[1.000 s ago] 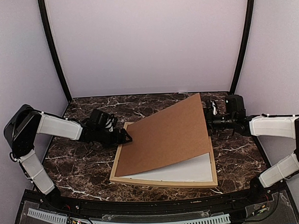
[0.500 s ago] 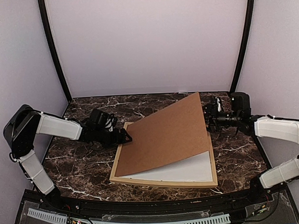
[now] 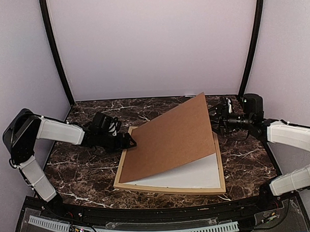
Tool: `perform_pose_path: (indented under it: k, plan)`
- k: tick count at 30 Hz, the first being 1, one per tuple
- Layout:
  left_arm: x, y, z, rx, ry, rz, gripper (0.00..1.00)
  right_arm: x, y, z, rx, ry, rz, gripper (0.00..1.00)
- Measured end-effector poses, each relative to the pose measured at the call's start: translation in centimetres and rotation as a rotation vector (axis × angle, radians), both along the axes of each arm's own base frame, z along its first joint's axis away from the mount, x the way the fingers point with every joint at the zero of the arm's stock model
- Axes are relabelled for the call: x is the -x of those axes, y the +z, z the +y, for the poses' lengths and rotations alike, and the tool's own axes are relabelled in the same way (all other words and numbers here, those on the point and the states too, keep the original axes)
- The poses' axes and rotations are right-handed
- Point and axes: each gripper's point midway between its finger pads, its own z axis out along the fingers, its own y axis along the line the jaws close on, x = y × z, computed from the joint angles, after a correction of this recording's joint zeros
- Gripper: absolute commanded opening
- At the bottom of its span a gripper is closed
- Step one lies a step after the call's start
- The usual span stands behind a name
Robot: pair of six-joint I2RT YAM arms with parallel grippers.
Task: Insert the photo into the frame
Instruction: Pick up the backboard from the frame body.
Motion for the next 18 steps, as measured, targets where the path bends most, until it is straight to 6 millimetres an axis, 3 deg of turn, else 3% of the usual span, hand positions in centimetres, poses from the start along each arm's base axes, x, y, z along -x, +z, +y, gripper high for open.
perform_pose_path:
  k: [9, 18]
  plan:
    - [0.0, 0.2, 0.1, -0.005, 0.003, -0.005, 0.89, 0.3, 0.9, -0.1, -0.041, -0.008, 0.008, 0.91]
    - [0.0, 0.2, 0.2, -0.01, 0.003, -0.008, 0.89, 0.7, 1.7, 0.0, -0.095, 0.0, 0.007, 0.93]
